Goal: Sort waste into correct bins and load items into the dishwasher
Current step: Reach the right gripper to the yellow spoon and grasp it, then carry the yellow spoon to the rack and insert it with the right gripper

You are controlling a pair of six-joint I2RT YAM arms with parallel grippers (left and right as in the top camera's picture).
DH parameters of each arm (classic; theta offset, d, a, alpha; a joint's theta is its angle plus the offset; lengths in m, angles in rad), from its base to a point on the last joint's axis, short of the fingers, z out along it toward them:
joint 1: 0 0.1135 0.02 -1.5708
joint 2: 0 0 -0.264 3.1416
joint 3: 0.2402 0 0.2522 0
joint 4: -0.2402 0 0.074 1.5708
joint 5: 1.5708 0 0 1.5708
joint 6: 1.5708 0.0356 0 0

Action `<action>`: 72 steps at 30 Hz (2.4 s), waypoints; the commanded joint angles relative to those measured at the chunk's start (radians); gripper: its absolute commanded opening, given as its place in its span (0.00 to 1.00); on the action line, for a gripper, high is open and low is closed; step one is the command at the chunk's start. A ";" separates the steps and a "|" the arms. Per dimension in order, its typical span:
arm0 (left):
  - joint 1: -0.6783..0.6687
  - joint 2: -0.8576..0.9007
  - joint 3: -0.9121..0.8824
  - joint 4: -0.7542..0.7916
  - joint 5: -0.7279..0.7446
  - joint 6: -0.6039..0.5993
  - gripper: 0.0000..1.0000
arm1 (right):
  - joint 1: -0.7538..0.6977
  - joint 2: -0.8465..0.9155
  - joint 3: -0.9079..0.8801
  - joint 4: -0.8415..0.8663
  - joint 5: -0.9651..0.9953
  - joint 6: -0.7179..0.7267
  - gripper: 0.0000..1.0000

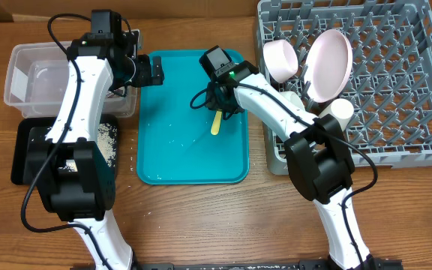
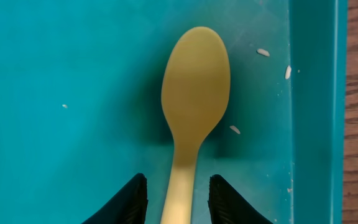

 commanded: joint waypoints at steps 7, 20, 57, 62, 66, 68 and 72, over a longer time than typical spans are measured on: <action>-0.010 0.009 0.019 -0.013 -0.012 -0.010 1.00 | -0.005 0.077 0.005 0.021 0.002 0.031 0.27; -0.010 0.009 0.019 -0.018 -0.012 -0.010 1.00 | -0.015 0.099 0.018 0.005 -0.056 0.048 0.04; -0.013 0.009 0.019 -0.022 -0.012 -0.010 1.00 | -0.376 -0.439 0.066 -0.776 0.160 0.754 0.04; -0.013 0.009 0.019 -0.024 -0.012 -0.010 1.00 | -0.376 -0.439 -0.103 -0.776 0.169 0.928 0.04; -0.013 0.009 0.019 -0.024 -0.012 -0.010 1.00 | -0.376 -0.439 -0.178 -0.776 0.169 1.021 0.04; -0.013 0.009 0.019 -0.024 -0.012 -0.010 1.00 | -0.377 -0.439 -0.198 -0.776 0.173 1.044 0.04; -0.014 0.009 0.019 -0.021 -0.012 -0.010 1.00 | -0.377 -0.439 -0.218 -0.769 0.203 1.044 0.04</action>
